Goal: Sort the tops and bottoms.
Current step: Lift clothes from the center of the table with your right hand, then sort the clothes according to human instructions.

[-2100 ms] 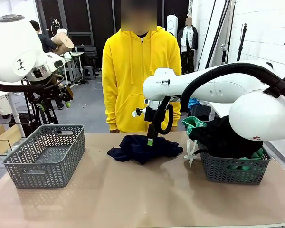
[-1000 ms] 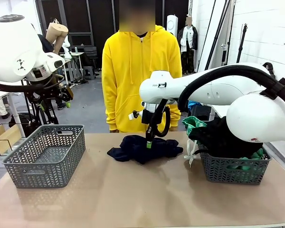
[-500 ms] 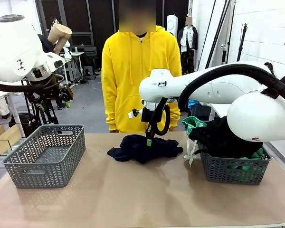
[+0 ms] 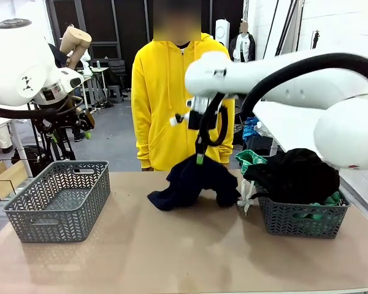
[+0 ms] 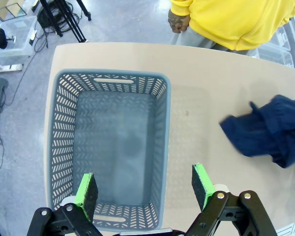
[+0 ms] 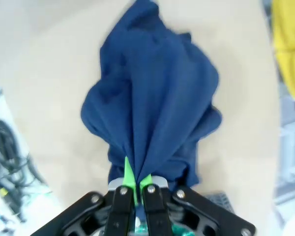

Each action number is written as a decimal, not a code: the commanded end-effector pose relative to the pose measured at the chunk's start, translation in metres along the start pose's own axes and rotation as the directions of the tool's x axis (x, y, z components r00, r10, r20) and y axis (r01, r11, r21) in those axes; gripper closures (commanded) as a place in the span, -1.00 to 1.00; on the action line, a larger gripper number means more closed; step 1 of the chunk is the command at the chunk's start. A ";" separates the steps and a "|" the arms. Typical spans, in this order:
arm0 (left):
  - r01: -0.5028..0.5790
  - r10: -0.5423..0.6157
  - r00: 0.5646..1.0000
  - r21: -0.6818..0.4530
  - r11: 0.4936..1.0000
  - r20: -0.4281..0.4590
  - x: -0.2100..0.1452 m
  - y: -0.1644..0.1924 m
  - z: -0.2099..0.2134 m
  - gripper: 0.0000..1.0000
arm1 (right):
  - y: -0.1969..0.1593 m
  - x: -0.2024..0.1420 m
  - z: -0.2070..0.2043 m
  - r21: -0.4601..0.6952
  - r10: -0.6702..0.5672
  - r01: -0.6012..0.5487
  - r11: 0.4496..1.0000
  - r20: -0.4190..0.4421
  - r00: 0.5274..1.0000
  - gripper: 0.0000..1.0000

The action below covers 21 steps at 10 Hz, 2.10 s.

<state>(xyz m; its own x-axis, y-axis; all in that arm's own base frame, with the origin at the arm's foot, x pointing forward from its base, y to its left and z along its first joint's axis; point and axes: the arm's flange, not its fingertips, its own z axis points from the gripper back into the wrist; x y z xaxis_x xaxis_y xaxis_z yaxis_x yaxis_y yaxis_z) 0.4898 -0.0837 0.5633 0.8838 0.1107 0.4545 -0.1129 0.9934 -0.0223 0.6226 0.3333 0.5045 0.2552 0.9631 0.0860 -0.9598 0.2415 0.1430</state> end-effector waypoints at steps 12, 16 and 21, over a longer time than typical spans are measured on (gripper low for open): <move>-0.019 0.019 1.000 -0.010 1.000 0.012 -0.003 0.001 -0.001 -1.00 | 0.142 0.035 0.301 -0.348 0.135 -0.146 0.926 -0.057 0.989 1.00; -0.019 0.019 1.000 -0.010 1.000 0.012 -0.003 0.001 -0.001 -1.00 | 0.166 -0.008 0.256 -0.363 0.137 -0.139 0.921 -0.032 0.990 1.00; -0.019 0.019 1.000 -0.010 1.000 0.012 -0.003 0.001 -0.001 -1.00 | 0.166 -0.008 0.256 -0.363 0.137 -0.139 0.921 -0.032 0.990 1.00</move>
<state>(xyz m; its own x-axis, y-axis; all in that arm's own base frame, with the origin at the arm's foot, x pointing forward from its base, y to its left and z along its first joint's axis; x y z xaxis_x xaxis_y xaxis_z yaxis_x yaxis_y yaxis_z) 0.4895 -0.0836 0.5629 0.8839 0.1107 0.4545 -0.1132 0.9933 -0.0218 0.4904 0.3362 0.7772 0.1189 0.9910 0.0606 -0.9643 0.1298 -0.2308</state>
